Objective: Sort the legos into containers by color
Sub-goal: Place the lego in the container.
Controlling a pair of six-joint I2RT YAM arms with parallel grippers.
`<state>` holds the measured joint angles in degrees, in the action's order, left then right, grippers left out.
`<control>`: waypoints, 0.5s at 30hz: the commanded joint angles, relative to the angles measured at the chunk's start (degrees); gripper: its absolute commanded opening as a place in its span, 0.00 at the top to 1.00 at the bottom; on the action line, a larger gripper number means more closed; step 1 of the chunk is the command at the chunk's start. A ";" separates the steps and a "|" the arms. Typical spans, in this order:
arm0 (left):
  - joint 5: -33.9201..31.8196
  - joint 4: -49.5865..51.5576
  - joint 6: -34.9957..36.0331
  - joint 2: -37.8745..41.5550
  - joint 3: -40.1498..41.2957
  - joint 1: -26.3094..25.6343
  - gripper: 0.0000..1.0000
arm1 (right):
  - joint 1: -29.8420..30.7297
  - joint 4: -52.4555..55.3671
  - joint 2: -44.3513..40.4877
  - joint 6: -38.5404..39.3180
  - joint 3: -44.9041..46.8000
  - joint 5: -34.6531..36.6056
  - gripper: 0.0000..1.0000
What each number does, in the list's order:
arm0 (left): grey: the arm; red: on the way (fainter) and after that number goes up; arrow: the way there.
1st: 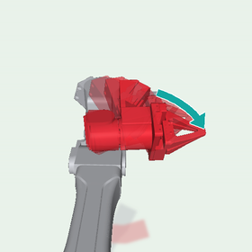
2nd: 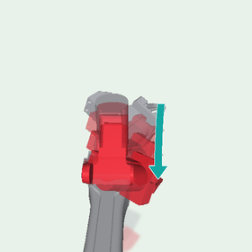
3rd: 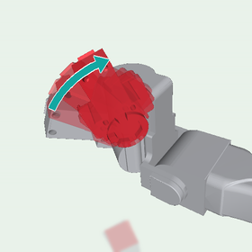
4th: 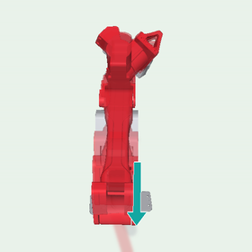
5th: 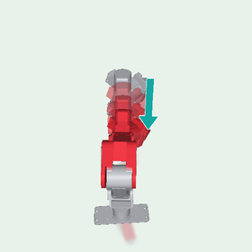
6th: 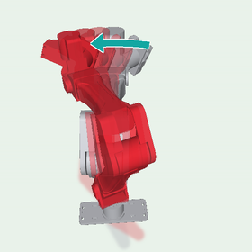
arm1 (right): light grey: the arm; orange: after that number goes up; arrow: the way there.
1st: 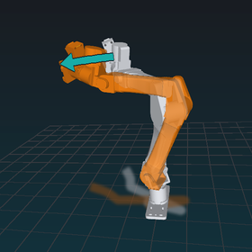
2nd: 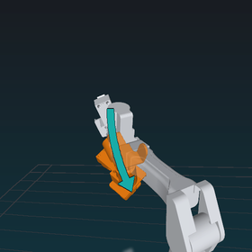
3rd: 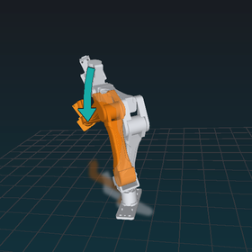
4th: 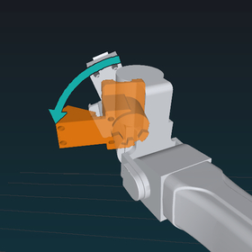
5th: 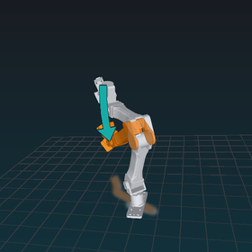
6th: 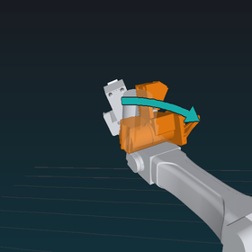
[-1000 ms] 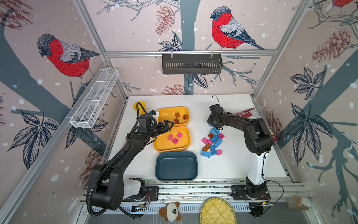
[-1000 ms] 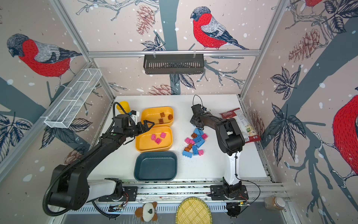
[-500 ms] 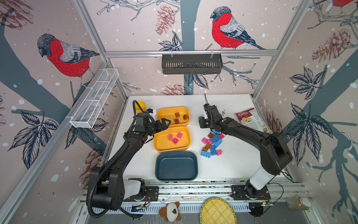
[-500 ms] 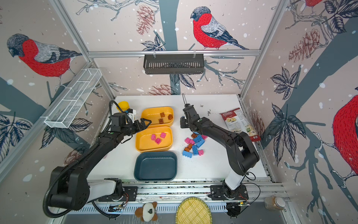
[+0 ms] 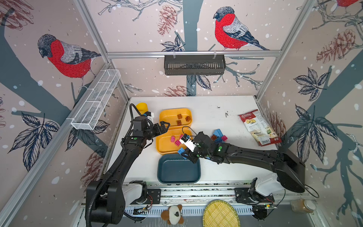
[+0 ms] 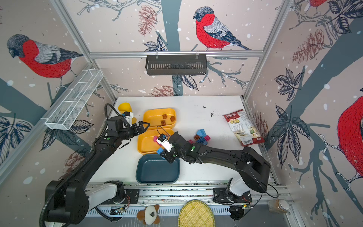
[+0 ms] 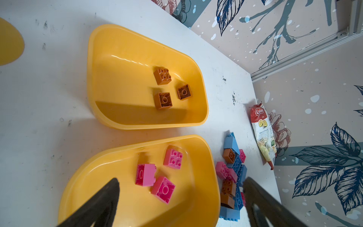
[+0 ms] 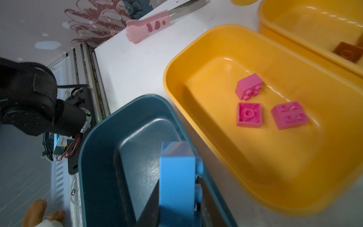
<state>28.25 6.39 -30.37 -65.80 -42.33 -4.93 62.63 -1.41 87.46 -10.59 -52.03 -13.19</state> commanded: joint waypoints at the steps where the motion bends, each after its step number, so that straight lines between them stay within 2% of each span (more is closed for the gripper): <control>1: -0.25 -0.04 0.18 0.54 0.49 0.18 0.03 | 2.23 -2.38 2.68 2.02 -1.73 -0.64 0.72; 4: -0.13 -0.15 -0.04 0.94 0.97 0.20 0.03 | 2.86 -2.96 5.32 2.33 -3.49 -1.00 0.62; 7: 0.03 -0.15 -0.11 1.10 1.09 0.18 0.03 | 1.92 -3.23 6.75 2.02 -5.21 -1.37 0.44; 9: 0.18 -0.15 -0.11 1.11 1.04 0.22 0.03 | 0.53 -3.10 6.44 1.57 -5.62 -1.81 0.36; 15: 0.38 -0.41 -0.06 0.70 0.93 0.18 0.03 | -8.22 0.88 1.49 -0.40 -4.41 -2.94 0.31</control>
<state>28.34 6.79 -30.15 -64.97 -41.32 -4.91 57.17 -1.93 90.76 -9.50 -56.82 -15.20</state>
